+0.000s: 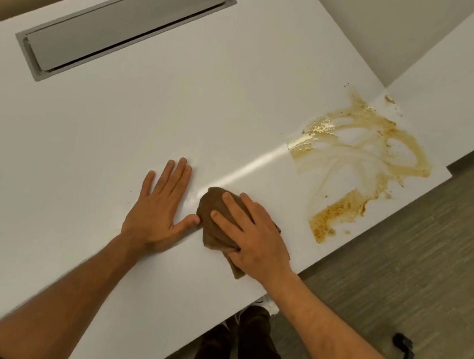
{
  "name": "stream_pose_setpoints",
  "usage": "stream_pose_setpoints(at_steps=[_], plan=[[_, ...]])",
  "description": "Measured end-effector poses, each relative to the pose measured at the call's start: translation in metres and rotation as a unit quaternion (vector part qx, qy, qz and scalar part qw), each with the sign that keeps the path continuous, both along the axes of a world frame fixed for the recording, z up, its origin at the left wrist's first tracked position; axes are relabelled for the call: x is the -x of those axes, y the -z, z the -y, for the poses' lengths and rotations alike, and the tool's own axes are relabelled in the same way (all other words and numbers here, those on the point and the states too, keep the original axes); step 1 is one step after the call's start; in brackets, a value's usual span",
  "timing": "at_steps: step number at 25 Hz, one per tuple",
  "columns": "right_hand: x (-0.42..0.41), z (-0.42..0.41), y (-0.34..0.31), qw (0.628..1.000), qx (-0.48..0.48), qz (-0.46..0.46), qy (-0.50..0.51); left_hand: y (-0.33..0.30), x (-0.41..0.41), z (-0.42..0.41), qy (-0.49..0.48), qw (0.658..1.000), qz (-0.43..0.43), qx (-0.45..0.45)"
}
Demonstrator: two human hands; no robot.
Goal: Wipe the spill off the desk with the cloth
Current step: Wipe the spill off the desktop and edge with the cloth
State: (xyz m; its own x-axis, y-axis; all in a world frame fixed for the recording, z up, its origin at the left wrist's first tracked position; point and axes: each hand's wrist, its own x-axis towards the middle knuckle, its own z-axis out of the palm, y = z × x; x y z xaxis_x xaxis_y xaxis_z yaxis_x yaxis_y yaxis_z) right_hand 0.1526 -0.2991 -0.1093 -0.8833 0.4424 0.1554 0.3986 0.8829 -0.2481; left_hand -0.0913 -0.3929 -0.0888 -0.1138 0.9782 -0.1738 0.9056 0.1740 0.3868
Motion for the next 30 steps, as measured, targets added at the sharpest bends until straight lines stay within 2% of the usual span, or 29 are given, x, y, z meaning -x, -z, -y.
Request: stream_pose_setpoints(at_steps=[3,6,8,11,14,16,19,21,23,25,30], plan=[[-0.038,0.012,-0.002,1.0,-0.01,0.022,-0.001,-0.003,-0.003,0.0,0.021,0.999,-0.026,0.003],[-0.068,0.01,-0.013,0.997,0.01,0.01,0.07,-0.008,-0.006,0.003,0.043,0.998,-0.049,0.004],[-0.085,0.008,-0.02,0.987,0.042,-0.069,0.137,-0.013,-0.014,-0.001,0.056,0.997,-0.05,-0.001],[-0.106,0.0,-0.034,0.945,0.087,-0.221,0.225,-0.017,-0.039,-0.026,0.088,0.995,-0.04,-0.022],[-0.117,-0.022,-0.051,0.893,0.13,-0.279,0.327,-0.02,-0.057,-0.056,0.098,0.995,-0.03,-0.015],[-0.122,-0.038,-0.053,0.875,0.157,-0.265,0.374,-0.016,-0.062,-0.07,0.102,0.994,-0.038,0.005],[-0.12,-0.046,-0.042,0.888,0.214,-0.147,0.38,-0.005,-0.062,-0.077,0.094,0.993,-0.06,0.03],[-0.114,-0.046,-0.029,0.915,0.166,-0.05,0.365,0.003,-0.061,-0.075,0.089,0.993,-0.067,0.026],[-0.105,-0.045,-0.02,0.926,0.109,0.008,0.361,0.007,-0.06,-0.075,0.089,0.994,-0.053,0.023],[-0.099,-0.046,-0.016,0.925,0.086,0.009,0.37,0.008,-0.058,-0.076,0.089,0.995,-0.038,0.023],[-0.094,-0.046,-0.006,0.924,0.067,-0.066,0.371,0.006,-0.058,-0.078,0.091,0.995,-0.039,0.032]])
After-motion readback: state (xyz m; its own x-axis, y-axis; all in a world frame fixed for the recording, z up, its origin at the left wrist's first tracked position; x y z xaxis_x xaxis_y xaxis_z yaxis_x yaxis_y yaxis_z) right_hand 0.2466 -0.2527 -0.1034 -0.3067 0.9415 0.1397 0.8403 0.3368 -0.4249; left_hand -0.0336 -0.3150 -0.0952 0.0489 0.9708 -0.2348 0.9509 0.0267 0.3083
